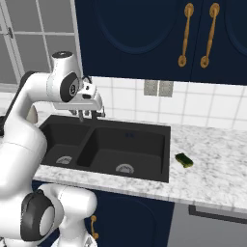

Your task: Pick the pan and sponge and place them into the sink. Then turn on the water.

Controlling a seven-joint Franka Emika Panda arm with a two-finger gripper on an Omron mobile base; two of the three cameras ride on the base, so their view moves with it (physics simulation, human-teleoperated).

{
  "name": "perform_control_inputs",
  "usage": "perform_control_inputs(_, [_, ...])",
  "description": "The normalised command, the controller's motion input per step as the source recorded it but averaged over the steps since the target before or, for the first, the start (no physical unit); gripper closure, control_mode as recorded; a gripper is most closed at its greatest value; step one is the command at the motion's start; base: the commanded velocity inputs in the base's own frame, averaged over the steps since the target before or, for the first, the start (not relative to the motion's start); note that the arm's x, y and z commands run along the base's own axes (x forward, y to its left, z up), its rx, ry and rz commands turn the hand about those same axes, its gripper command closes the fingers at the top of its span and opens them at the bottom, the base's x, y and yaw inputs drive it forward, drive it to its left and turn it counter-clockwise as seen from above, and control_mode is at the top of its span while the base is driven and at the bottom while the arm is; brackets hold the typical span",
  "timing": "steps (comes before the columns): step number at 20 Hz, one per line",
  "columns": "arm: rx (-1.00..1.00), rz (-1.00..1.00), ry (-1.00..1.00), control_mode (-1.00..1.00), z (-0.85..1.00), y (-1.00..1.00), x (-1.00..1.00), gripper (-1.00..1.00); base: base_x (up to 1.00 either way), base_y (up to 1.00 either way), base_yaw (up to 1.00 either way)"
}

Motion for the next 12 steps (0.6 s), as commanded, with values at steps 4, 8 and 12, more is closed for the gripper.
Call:
perform_control_inputs(4, [-0.01, 0.03, 0.03, -1.00, -0.15, 0.27, -0.07, -1.00, 0.00, 0.00, 0.00])
perform_control_inputs(8, [0.00, 0.24, -0.02, -1.00, -0.40, 1.00, -0.22, -1.00, 0.00, 0.00, 0.00])
perform_control_inputs(12, [0.00, 0.32, 0.01, -1.00, -0.32, 1.00, -0.07, -1.00, 0.00, 0.00, 0.00])
